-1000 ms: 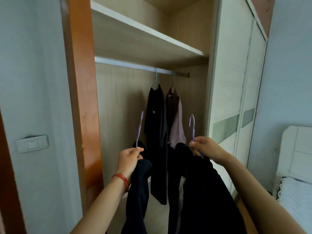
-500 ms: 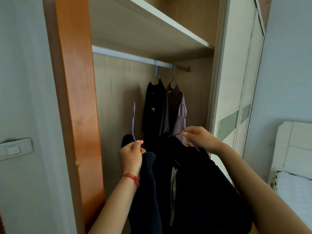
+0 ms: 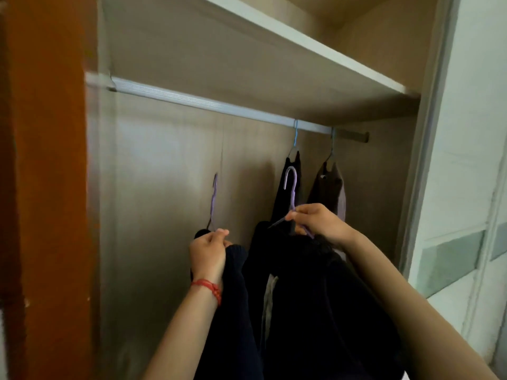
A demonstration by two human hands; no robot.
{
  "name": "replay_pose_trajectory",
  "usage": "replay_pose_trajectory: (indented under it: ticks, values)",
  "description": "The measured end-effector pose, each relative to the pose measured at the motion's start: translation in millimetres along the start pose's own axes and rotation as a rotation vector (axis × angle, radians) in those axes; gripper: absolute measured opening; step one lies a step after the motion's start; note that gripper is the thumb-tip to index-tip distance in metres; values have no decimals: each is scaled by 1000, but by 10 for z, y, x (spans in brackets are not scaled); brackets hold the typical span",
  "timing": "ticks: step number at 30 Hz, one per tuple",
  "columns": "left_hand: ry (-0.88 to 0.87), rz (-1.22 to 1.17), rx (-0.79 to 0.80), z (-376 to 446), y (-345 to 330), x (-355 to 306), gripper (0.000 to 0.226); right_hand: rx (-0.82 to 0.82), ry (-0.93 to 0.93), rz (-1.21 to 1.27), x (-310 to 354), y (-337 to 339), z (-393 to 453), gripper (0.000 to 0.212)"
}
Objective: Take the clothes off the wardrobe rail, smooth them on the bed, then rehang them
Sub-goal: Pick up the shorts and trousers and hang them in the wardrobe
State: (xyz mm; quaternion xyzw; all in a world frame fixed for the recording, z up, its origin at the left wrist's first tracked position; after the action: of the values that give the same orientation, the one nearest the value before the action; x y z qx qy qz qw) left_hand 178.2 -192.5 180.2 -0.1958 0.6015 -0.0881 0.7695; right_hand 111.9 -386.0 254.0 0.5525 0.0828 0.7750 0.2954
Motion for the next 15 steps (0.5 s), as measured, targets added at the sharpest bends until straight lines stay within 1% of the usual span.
replay_pose_trajectory:
  ticks: [3, 7, 10, 15]
  values:
    - [-62, 12, -69, 112, -120, -133, 41, 19, 55, 59, 48, 62, 273, 21]
    - [-151, 38, -108, 287, -203, -386, 46, 68, 113, 154, 188, 67, 629, 28]
    - [-187, 53, -118, 396, -249, -625, 40, 97, 151, 213, 372, 71, 840, 26]
    - [-254, 56, -125, 608, -319, -1068, 28, 103, 195, 252, 698, 111, 1215, 30]
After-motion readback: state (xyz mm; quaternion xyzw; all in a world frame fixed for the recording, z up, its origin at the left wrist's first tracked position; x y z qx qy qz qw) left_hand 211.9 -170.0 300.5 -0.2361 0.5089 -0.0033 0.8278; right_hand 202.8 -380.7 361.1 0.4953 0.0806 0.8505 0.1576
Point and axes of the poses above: each hand's wrist, its own z-axis towards the middle knuckle, its own y-axis out of the back of the hand, x = y × z, the point moved 3 cm from there along z, towards the middle knuckle, and after that the axes turned 5 degrees about -x, right-handed, at the moved point
